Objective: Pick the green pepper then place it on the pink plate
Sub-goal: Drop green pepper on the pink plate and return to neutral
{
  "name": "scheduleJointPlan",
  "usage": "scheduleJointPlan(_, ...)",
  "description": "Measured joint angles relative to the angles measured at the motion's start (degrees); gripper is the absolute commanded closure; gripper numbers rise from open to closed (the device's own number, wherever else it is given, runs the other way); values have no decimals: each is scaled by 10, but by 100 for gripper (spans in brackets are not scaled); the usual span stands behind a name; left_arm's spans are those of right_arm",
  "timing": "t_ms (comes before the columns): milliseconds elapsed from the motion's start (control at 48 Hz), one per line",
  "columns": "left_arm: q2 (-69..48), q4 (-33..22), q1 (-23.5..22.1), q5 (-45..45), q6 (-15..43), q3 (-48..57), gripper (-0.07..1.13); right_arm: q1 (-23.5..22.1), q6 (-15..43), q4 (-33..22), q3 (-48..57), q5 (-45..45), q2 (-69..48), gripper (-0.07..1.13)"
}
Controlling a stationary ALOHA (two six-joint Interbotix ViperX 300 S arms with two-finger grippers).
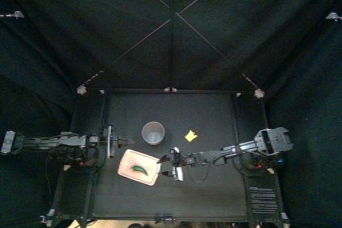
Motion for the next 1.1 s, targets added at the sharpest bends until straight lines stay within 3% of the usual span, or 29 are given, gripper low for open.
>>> scheduleJointPlan(417, -1, 1, 1, -6, 0, 12, 106, -18, -4, -55, 130, -149, -83, 18)
scheduleJointPlan(1104, -1, 1, 2, -17, 0, 14, 106, -37, -1, -73, 138, -168, -79, 18)
